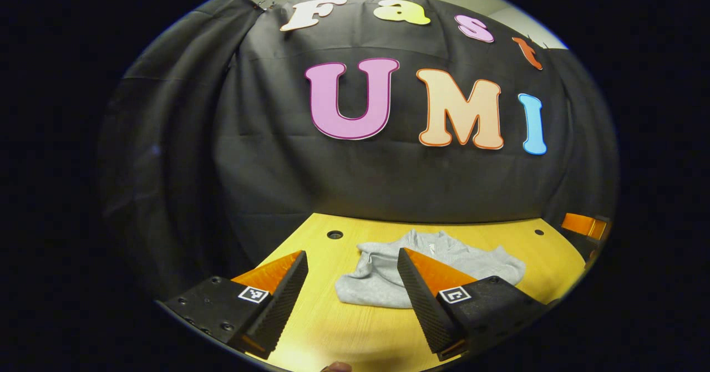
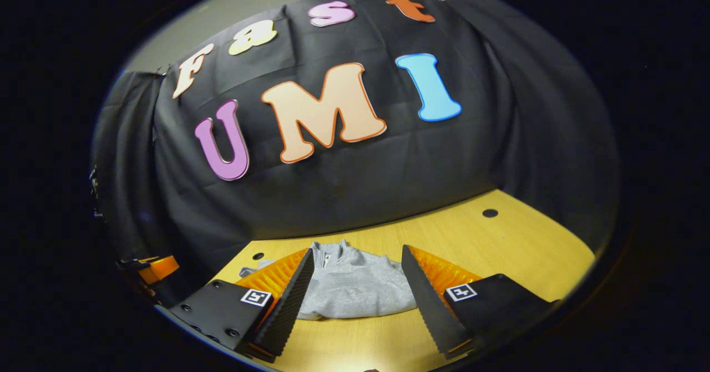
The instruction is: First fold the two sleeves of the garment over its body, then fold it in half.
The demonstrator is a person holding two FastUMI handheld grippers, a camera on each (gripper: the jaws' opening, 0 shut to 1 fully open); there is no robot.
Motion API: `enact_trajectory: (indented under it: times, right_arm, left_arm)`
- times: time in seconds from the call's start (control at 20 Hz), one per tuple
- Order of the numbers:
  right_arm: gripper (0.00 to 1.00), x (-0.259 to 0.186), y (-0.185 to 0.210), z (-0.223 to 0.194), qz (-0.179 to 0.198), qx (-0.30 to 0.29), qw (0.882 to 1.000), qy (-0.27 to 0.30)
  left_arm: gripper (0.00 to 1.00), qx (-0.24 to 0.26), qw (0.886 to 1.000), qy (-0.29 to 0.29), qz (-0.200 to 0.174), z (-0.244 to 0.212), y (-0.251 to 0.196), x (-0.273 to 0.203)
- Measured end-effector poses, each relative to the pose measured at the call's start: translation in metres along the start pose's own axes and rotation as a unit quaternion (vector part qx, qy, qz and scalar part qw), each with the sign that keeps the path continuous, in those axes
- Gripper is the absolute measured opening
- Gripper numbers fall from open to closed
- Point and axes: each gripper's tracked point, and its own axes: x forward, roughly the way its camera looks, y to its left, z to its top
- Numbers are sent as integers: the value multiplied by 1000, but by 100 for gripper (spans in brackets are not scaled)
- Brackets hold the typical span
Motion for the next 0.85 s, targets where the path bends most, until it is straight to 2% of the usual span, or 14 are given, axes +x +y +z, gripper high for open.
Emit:
enact_trajectory:
  times: [0.05, 0.1, 0.15, 0.2, 0.25, 0.3, 0.6, 0.85]
  right_arm:
    - [98, -9, 10, -4, 1, -16, 1000, -3]
    - [94, -19, 16, -11, 3, -28, 1000, -3]
    - [98, -32, 22, -14, 6, -37, 999, -5]
    - [98, -43, 28, -14, 8, -47, 999, -11]
    - [94, -50, 31, -11, 5, -56, 998, -20]
    - [98, -55, 36, -9, 5, -62, 998, -28]
    - [98, -67, 53, 6, 0, -100, 993, -57]
    - [98, -69, 57, 17, -7, -81, 994, -68]
  left_arm:
    - [95, 8, 1000, 4, -7, -5, 0, -9]
    - [95, 19, 1000, 12, -8, -12, 3, -16]
    - [95, 29, 1000, 12, -5, -12, 10, -22]
    - [95, 33, 999, 1, -3, -7, 16, -27]
    - [94, 32, 999, -7, -1, -4, 21, -31]
    - [95, 28, 1000, -9, 0, -2, 24, -34]
    - [95, 27, 999, -26, 1, 9, 36, -38]
    - [94, 36, 999, -40, 5, 23, 42, -40]
